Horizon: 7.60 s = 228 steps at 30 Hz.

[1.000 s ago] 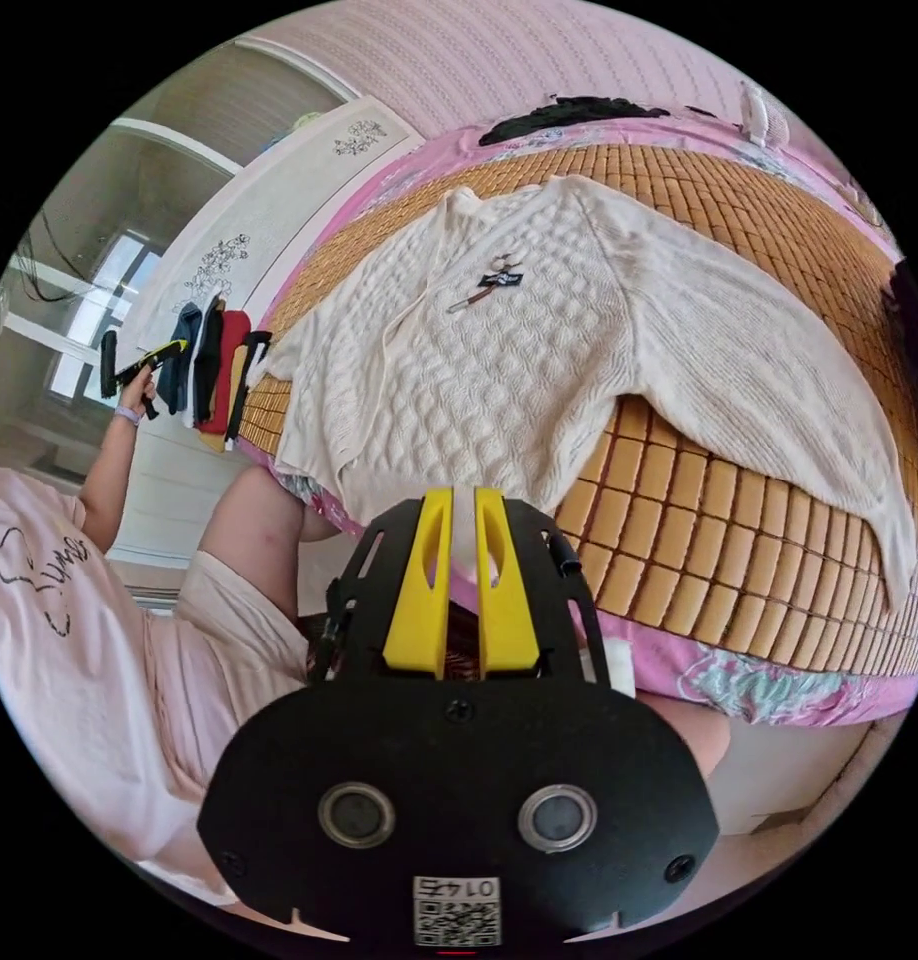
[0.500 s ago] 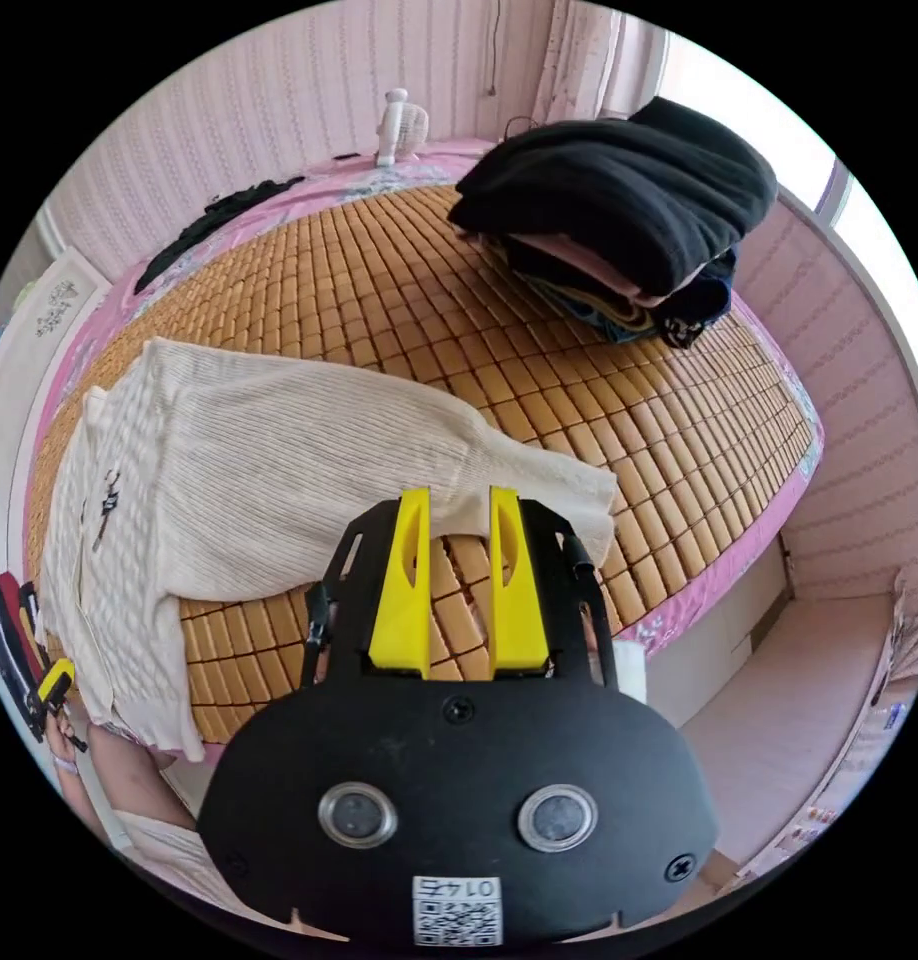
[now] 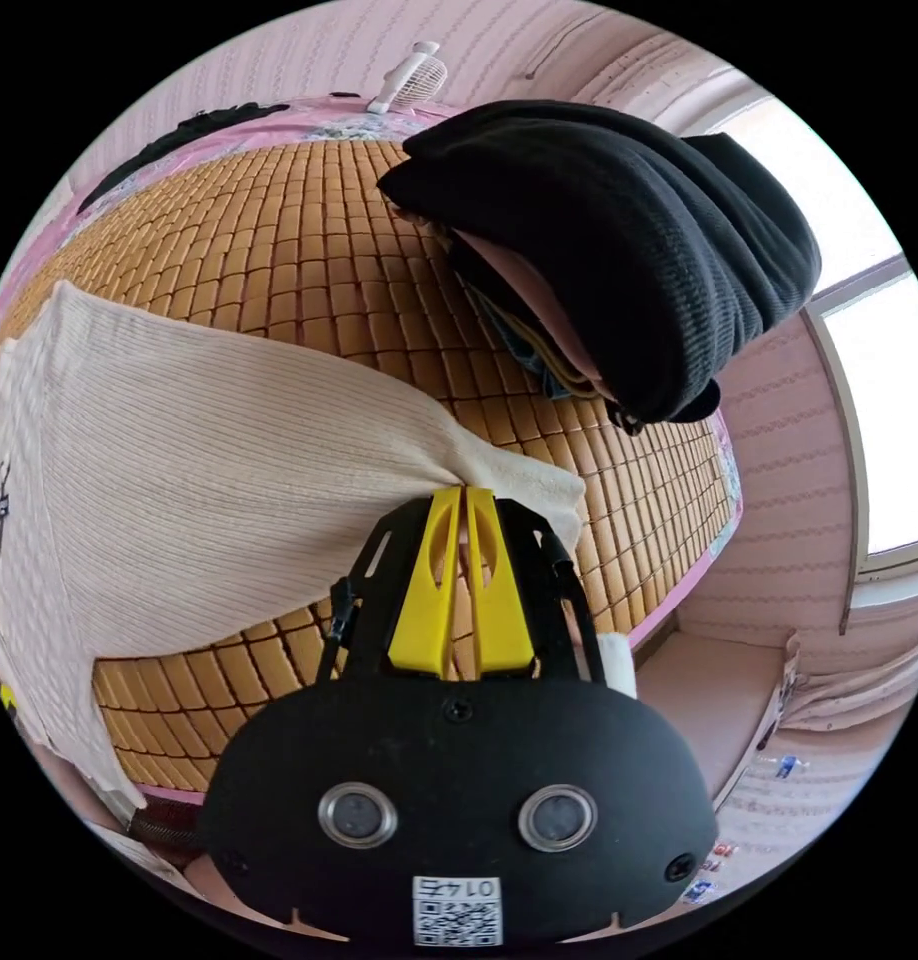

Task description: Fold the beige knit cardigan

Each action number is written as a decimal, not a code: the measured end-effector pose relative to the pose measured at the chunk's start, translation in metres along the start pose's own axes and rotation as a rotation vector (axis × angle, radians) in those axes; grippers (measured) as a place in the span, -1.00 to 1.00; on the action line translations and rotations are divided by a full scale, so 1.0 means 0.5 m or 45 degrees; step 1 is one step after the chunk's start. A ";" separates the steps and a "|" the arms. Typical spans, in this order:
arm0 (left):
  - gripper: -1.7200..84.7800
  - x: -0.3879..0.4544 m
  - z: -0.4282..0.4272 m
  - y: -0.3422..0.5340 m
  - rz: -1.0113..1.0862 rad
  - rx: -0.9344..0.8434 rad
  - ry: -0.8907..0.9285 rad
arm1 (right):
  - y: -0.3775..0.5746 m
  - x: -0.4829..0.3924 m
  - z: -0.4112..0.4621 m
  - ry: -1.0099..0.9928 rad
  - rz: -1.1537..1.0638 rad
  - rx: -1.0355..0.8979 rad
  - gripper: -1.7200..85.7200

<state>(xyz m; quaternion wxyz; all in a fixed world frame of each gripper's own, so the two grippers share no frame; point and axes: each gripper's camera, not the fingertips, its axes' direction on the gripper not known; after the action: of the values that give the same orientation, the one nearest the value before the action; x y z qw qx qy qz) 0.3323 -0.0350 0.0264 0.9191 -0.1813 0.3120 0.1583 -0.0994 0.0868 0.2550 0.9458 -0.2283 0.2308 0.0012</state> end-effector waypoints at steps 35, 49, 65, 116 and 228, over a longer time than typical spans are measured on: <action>-0.95 -0.471 -0.106 0.043 -0.354 0.299 -0.395 | -0.186 -1.135 -0.342 -0.754 -0.968 0.362 -0.83; -0.87 -0.529 -0.177 0.250 -0.617 0.593 -0.221 | -0.027 -1.028 -0.333 -1.102 -0.876 0.637 -0.96; -0.85 -0.440 -0.266 0.701 -1.306 1.169 -0.766 | 0.566 -0.894 -0.265 -0.816 -1.018 0.264 -0.85; -0.82 -0.236 -0.179 0.412 -0.394 1.323 -0.062 | 0.303 -0.913 -0.483 -0.974 -0.768 0.814 -0.92; -0.69 -0.515 0.089 -0.426 -0.451 0.304 0.177 | -0.070 -0.399 -0.226 -0.773 -0.227 0.292 -0.76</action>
<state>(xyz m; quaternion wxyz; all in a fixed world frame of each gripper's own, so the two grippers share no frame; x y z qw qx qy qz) 0.2471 -0.2497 0.2717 0.9237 -0.1337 0.3545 -0.0563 -0.3228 0.0271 0.2681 0.9873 -0.1291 -0.0836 -0.0396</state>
